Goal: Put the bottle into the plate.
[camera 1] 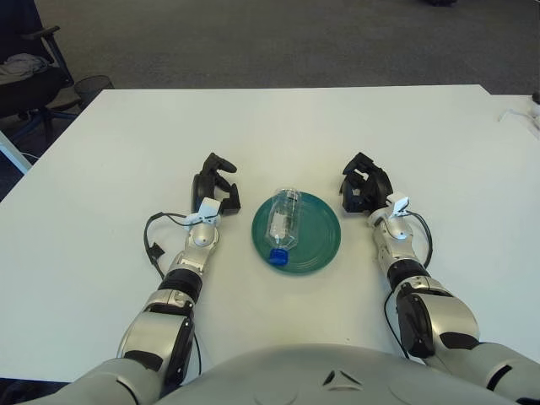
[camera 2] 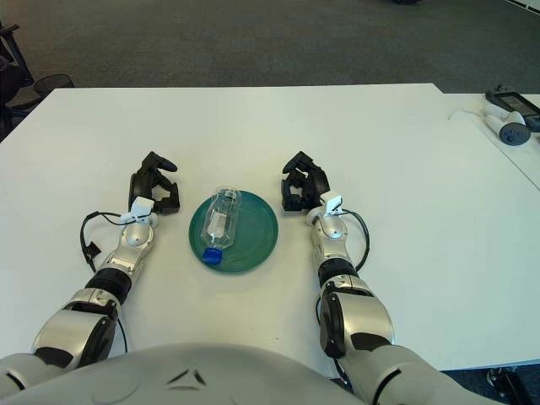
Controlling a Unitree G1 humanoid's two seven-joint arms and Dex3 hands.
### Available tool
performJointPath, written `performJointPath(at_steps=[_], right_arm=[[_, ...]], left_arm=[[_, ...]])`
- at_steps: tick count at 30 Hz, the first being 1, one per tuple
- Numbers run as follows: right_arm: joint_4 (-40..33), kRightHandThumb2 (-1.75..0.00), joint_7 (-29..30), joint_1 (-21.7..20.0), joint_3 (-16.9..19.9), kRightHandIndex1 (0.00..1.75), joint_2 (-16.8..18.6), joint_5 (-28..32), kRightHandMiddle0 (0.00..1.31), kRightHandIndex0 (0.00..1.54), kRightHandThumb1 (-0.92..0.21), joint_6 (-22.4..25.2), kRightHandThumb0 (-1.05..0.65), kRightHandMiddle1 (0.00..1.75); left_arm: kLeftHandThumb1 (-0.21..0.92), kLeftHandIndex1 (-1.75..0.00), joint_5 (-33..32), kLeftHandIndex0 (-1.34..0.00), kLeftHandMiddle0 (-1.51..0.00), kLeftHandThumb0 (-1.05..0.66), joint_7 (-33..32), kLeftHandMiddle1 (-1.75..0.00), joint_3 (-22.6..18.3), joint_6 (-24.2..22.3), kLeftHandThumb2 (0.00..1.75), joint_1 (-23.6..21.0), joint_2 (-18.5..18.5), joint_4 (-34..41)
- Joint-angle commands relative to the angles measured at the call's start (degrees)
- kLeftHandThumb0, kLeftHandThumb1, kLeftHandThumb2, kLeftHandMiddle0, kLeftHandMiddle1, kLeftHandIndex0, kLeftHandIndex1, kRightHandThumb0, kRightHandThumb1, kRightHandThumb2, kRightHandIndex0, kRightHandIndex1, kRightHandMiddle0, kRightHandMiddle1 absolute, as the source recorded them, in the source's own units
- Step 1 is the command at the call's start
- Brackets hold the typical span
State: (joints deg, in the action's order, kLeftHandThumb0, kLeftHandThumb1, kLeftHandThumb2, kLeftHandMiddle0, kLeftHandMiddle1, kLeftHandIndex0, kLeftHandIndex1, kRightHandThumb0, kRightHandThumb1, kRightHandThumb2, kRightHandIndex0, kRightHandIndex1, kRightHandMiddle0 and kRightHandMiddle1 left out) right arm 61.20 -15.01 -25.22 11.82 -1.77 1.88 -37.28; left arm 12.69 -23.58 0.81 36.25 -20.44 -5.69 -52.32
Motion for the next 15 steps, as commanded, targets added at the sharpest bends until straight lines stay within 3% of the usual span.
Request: performJointPath(at_steps=[1, 15], right_arm=[[6.7, -1.43, -1.9, 16.9, 0.6, 1.69, 3.8, 2.4, 0.46, 0.71, -0.21, 6.3, 0.00, 1.74], [2.6, -1.42, -2.6, 18.6, 0.2, 1.61, 4.6, 3.6, 0.48, 0.75, -0.19, 5.2, 0.00, 1.75]], left_arm=[[0.08, -1.75, -2.2, -0.57, -0.80, 0.00, 2.6, -1.69, -1.4, -3.6, 1.58, 1.3, 0.8, -8.2], [0.08, -1.75, -3.0, -0.57, -0.80, 0.00, 2.8, -1.69, -1.4, -2.4, 1.58, 0.9, 0.8, -9.9]])
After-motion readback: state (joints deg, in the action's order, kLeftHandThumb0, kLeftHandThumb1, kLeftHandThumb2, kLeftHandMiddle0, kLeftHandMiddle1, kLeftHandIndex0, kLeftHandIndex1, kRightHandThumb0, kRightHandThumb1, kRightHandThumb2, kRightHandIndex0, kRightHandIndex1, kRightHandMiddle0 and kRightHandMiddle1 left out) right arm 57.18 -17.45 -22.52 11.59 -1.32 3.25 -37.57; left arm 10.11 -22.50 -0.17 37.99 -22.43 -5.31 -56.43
